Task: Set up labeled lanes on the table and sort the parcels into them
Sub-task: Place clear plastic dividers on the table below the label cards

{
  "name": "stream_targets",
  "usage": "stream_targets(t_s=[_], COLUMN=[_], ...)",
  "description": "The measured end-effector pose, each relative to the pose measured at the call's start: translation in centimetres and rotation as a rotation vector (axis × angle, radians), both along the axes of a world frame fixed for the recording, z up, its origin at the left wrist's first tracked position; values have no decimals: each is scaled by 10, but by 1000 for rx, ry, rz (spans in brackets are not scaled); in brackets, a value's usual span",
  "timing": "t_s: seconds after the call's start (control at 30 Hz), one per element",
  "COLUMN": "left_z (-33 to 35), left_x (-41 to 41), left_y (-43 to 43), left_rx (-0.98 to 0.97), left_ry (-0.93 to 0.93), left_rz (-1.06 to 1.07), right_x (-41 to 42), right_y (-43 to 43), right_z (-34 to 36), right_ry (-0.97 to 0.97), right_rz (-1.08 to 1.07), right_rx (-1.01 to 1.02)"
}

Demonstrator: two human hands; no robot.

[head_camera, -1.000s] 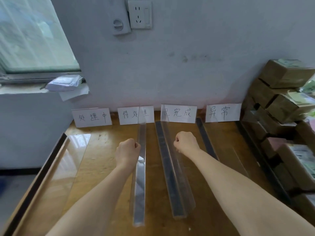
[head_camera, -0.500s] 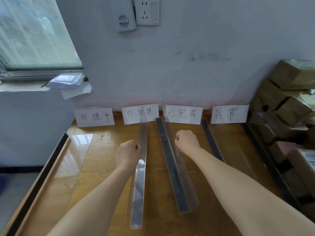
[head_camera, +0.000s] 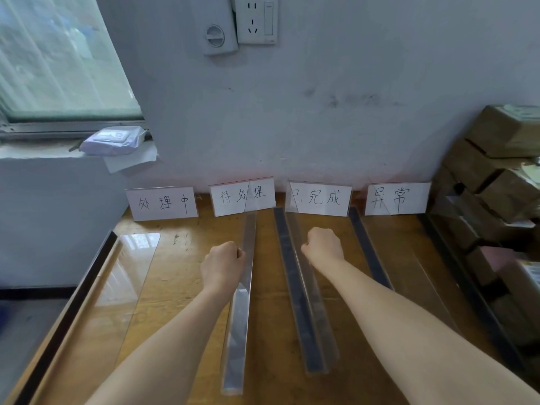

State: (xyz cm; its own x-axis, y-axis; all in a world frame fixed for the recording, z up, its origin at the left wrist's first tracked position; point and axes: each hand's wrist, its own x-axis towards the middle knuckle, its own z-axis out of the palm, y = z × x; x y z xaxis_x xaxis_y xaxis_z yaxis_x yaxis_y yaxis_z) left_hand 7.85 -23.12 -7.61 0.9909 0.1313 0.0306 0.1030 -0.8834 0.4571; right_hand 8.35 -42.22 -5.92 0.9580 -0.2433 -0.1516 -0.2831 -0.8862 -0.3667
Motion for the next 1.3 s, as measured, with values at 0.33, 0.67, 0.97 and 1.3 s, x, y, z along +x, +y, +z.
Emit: stream_targets(t_s=[0.33, 0.67, 0.97, 1.3], left_z=[-4, -13, -7, 3], left_x=[1, -2, -13, -21], left_y=[6, 7, 28, 38], left_rx=[36, 98, 49, 16], left_ry=[-10, 108, 31, -9], left_rz=[-33, -104, -73, -15], right_x=[6, 0, -6, -13], right_y=[13, 5, 10, 16], right_z=[-2, -2, 1, 8], right_ry=[45, 95, 59, -68], right_rz=[41, 43, 64, 199], right_rx=[31, 2, -95, -129])
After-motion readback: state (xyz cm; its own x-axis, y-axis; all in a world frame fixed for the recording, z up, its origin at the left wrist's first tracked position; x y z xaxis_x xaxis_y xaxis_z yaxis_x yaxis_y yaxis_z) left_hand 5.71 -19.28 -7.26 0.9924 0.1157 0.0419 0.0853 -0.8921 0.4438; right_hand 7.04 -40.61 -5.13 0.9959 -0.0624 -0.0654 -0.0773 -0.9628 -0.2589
